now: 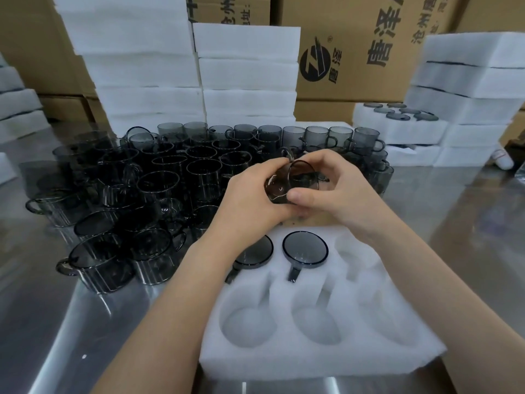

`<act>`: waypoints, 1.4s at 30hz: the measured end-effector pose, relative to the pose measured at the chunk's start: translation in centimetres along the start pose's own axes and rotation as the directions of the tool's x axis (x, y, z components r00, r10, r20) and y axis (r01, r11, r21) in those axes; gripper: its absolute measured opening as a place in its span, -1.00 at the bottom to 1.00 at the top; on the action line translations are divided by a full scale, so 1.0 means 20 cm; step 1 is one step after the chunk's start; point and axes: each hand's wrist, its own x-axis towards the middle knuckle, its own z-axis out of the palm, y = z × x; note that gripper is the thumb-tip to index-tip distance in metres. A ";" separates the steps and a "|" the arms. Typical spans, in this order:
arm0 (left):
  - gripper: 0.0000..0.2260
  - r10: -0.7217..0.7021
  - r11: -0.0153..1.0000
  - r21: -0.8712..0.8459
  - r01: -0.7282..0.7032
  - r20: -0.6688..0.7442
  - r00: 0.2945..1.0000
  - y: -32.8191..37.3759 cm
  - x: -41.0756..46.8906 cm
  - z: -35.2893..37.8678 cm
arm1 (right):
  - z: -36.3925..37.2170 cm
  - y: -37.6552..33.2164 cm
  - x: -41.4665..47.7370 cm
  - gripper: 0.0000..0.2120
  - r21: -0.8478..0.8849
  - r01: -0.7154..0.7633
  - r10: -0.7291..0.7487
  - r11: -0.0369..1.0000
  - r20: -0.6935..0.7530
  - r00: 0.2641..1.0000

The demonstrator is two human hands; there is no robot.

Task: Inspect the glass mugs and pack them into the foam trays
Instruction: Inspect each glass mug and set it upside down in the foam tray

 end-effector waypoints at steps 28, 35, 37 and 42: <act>-0.46 -0.051 0.982 -0.182 0.053 0.012 0.999 0.01 0.00 -0.01 | -0.03 0.04 0.01 -0.58 0.283 -0.107 0.080 0.953 0.107 0.991; -0.55 0.007 1.000 -0.017 -0.005 0.081 0.997 0.02 -0.01 0.00 | 0.02 0.02 0.00 -0.55 0.001 -0.073 0.073 0.997 -0.050 0.996; -0.48 0.041 0.998 0.043 -0.045 0.096 0.995 0.02 -0.01 0.00 | 0.02 0.00 0.00 -0.51 -0.014 -0.106 0.105 0.994 -0.081 0.991; -0.35 0.108 0.990 0.075 -0.117 0.113 0.988 0.02 -0.01 0.01 | 0.03 -0.03 -0.01 -0.72 0.024 -0.140 0.142 0.990 -0.160 0.977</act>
